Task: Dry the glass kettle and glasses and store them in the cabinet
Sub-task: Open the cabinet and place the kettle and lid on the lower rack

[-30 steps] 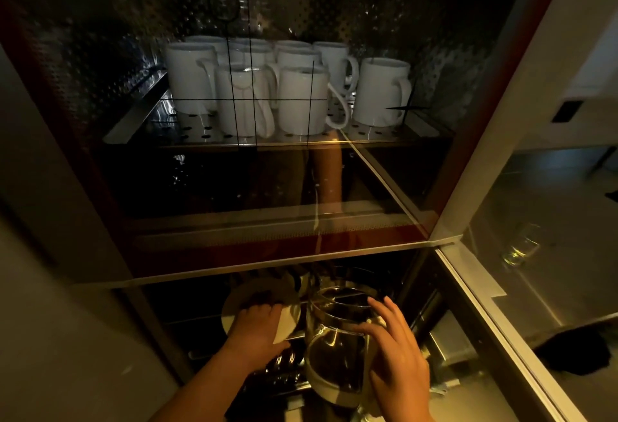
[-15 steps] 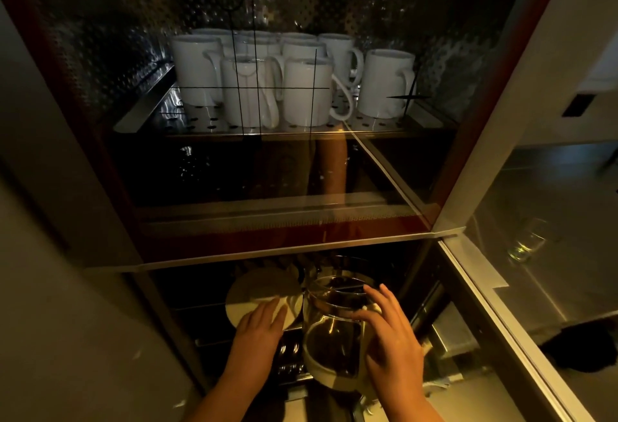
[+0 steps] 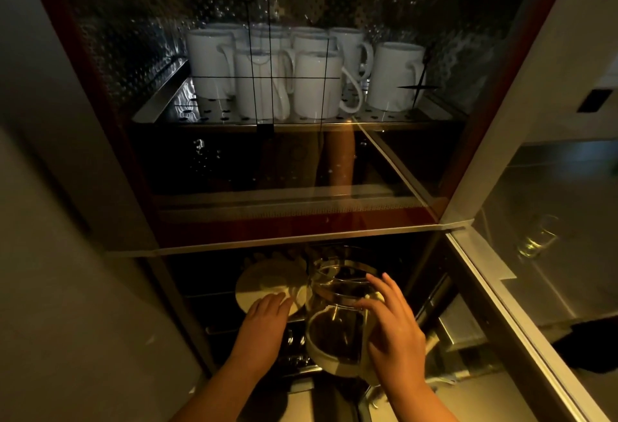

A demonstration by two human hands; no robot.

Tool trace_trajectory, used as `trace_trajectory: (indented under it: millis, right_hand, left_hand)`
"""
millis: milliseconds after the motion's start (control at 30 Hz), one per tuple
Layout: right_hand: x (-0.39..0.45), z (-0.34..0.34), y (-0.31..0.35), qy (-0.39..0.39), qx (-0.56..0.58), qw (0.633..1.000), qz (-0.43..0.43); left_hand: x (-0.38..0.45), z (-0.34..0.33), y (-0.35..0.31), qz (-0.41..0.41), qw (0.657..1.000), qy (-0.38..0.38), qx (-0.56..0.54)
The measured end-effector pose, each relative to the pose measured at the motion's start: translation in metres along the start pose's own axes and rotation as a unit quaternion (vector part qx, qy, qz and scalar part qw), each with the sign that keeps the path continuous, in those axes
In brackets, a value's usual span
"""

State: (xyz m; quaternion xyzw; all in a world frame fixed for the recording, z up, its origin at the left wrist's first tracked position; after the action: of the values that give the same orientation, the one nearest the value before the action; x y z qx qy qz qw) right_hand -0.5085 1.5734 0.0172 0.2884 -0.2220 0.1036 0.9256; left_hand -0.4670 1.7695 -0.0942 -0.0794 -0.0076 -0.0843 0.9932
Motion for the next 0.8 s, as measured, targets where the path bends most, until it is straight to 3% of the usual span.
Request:
trace_trajectory:
  millis: [467, 800]
  right_hand:
    - [0.001, -0.011, 0.002, 0.019, -0.003, 1.000, -0.008]
    - [-0.001, -0.012, 0.004, 0.018, 0.005, 1.000, -0.005]
  left_hand:
    - [-0.004, 0.018, 0.001, 0.000, 0.998, -0.042, -0.048]
    - [0.004, 0.017, 0.006, 0.009, 0.999, -0.027, -0.021]
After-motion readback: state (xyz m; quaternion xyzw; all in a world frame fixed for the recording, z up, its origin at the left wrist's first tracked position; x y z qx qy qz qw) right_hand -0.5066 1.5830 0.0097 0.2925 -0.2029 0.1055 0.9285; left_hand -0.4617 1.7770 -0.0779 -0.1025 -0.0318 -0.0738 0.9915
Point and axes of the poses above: each hand's wrist, its own x-axis towards the middle knuckle, its own z-axis out of the back of the hand, y = z × x, the point moved 7 cm from there along x, towards the middle knuckle
